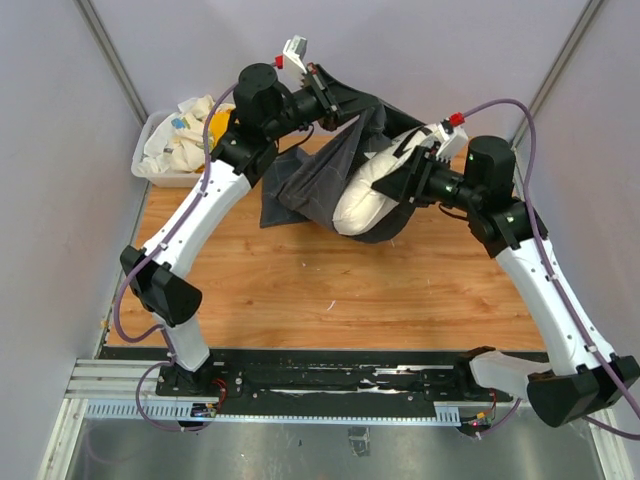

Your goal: Put the pillow into the pillowcase

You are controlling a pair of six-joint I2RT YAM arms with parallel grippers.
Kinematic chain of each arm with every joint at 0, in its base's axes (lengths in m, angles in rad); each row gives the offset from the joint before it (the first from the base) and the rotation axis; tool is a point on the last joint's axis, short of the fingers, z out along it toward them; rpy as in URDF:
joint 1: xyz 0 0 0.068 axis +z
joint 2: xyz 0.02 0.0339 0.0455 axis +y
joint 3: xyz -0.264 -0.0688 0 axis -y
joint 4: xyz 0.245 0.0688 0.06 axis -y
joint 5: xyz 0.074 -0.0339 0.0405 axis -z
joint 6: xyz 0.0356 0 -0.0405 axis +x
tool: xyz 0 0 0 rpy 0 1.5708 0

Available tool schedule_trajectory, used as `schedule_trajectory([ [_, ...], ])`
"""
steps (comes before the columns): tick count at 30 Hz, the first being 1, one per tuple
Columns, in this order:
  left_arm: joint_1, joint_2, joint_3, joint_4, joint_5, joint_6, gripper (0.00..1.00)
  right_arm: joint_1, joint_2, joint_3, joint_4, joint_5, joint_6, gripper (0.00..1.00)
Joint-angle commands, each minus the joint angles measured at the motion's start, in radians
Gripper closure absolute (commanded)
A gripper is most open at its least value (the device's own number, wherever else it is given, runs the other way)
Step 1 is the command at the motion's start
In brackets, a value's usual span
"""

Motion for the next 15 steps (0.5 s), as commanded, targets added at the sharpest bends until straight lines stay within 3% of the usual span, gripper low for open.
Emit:
schedule_trajectory([
  [1,0.011,-0.144,0.031,0.262,-0.018,-0.045,1.00,-0.026,-0.067,-0.045,-0.070,0.028,-0.046,0.42],
  [6,0.032,-0.195,-0.056,0.275,-0.093,-0.047,1.00,-0.030,-0.196,-0.100,-0.108,0.104,-0.083,0.39],
  [15,0.047,-0.213,-0.081,0.268,-0.152,-0.051,1.00,-0.041,-0.331,-0.149,-0.227,0.219,-0.108,0.37],
])
